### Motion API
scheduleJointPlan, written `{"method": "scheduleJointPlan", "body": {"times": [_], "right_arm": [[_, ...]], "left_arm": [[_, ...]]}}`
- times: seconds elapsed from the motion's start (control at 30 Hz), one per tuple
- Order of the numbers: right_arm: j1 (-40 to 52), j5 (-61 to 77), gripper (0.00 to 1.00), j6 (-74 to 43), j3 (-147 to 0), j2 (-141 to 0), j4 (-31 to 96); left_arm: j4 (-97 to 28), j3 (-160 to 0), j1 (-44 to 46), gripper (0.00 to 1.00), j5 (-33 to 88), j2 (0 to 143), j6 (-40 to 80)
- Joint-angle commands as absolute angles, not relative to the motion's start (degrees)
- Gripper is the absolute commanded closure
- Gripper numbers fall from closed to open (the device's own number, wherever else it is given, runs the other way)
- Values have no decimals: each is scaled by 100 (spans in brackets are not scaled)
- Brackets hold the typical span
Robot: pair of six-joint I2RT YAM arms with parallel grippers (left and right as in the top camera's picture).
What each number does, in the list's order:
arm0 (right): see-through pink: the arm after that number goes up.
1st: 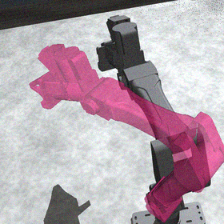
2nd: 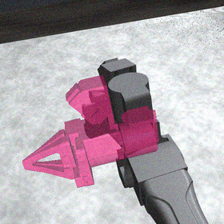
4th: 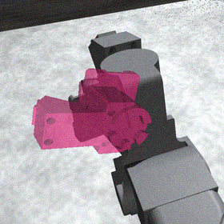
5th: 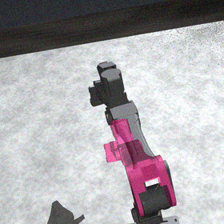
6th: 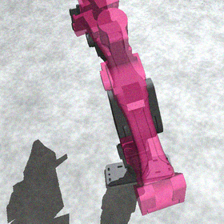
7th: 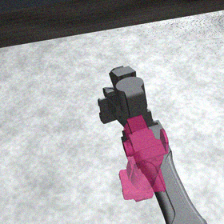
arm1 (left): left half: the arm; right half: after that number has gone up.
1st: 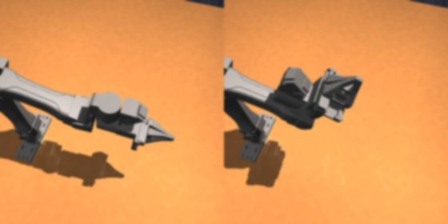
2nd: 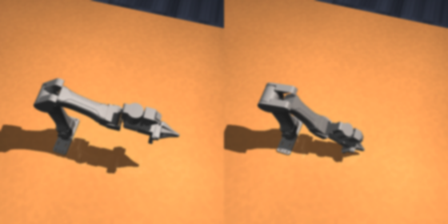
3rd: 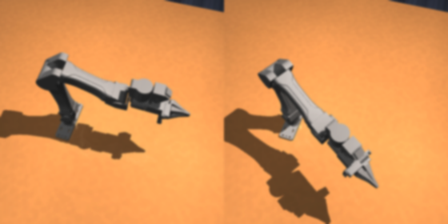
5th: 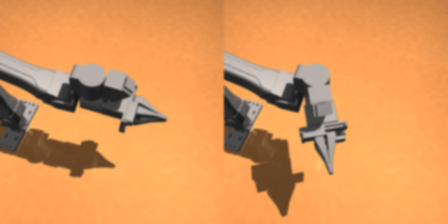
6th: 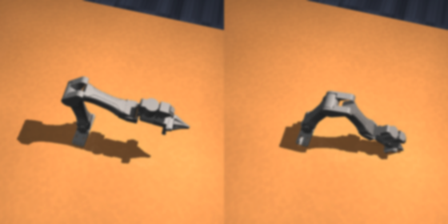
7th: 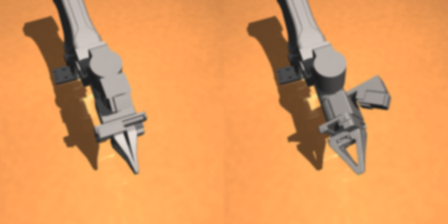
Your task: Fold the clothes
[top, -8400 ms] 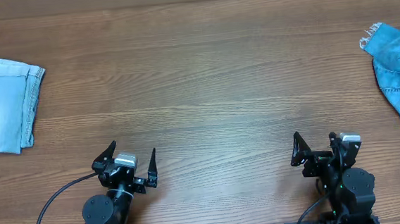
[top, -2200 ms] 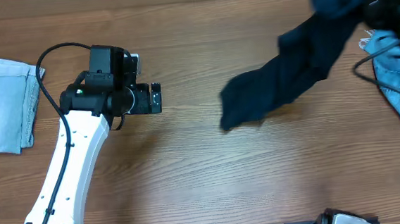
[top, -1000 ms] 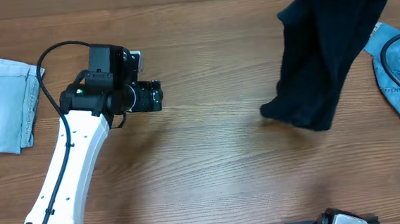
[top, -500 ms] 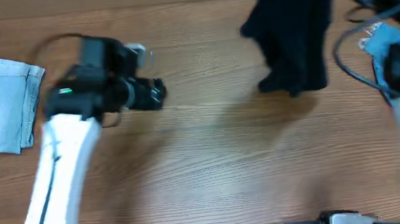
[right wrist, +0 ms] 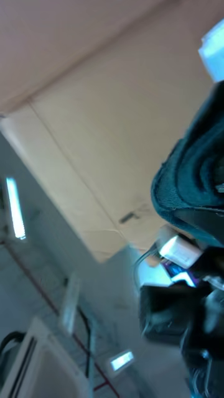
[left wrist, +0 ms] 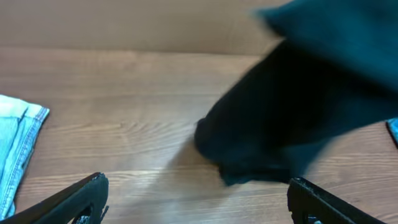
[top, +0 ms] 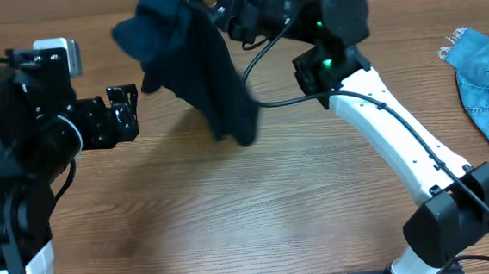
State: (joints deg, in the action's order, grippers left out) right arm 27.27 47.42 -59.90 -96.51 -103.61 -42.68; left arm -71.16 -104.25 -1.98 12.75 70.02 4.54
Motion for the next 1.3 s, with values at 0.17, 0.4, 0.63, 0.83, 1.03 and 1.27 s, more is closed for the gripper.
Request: {"method": "scheduleJointPlan", "body": {"times": [0.17, 0.4, 0.63, 0.83, 1.03, 1.27], "right_arm": [[2928, 3767, 96, -6042, -9800, -10167, -4346], [2211, 4429, 96, -3347, -9800, -10167, 279], [449, 4007, 96, -2231, -9800, -10165, 2840], [-711, 3933, 96, -1455, -9800, -10167, 4254], [-751, 3409, 94, -1057, -9800, -10167, 5015], [-753, 3286, 94, -1039, -9800, -10167, 5196]], "left_arm": [[-7006, -10436, -233, 3, 1140, 7126, 582], [-7091, -10436, -233, 0, 1138, 7126, 576], [-7240, -10433, -233, 0, 1138, 7317, 513], [-7697, -10425, -222, 0, 1166, 8121, 427], [-7964, -10401, -169, 2, 1662, 9421, 414], [-7688, -10363, 467, 6, 2252, 11010, 377]]}}
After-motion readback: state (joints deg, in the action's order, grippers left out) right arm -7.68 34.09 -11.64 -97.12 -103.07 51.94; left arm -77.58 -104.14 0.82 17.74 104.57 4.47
